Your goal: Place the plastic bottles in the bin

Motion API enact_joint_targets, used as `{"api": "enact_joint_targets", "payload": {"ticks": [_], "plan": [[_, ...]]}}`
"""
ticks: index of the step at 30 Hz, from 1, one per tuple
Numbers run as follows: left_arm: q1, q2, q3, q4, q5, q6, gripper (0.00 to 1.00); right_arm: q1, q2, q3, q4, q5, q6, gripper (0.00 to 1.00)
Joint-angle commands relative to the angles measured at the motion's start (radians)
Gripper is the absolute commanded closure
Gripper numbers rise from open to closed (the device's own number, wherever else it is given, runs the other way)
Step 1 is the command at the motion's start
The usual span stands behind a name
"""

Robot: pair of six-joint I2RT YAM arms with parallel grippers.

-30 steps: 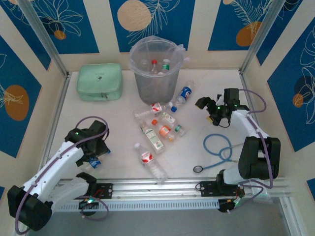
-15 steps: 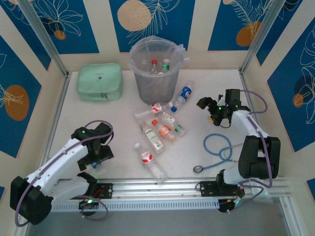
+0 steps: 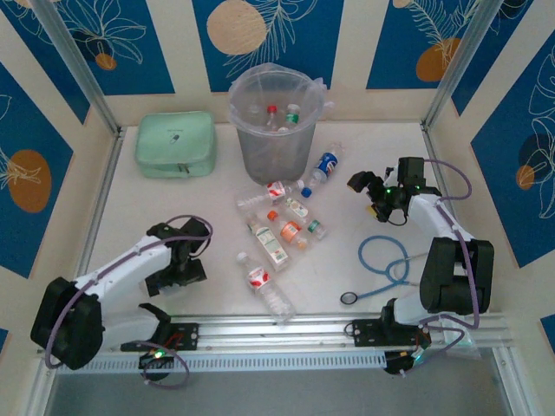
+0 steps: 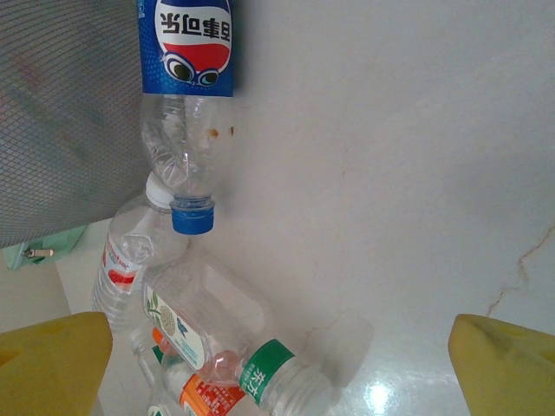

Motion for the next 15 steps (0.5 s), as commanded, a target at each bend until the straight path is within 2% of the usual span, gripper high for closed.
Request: {"api": "enact_joint_targets", "payload": {"ticks": [1,8,15], "plan": [[0.002,0.043,0.038,0.048,-0.066,0.054,0.00,-0.010,0.008,-0.014,0.002,-0.032,-0.009,0.00],[0.005,0.123,0.120,0.123,-0.140,0.124,0.01,-0.014,0.009,-0.019,0.002,-0.034,-0.011,0.00],[0.008,0.124,0.156,0.234,-0.140,0.172,0.00,-0.025,0.004,-0.016,-0.009,-0.035,-0.021,0.00]]}}
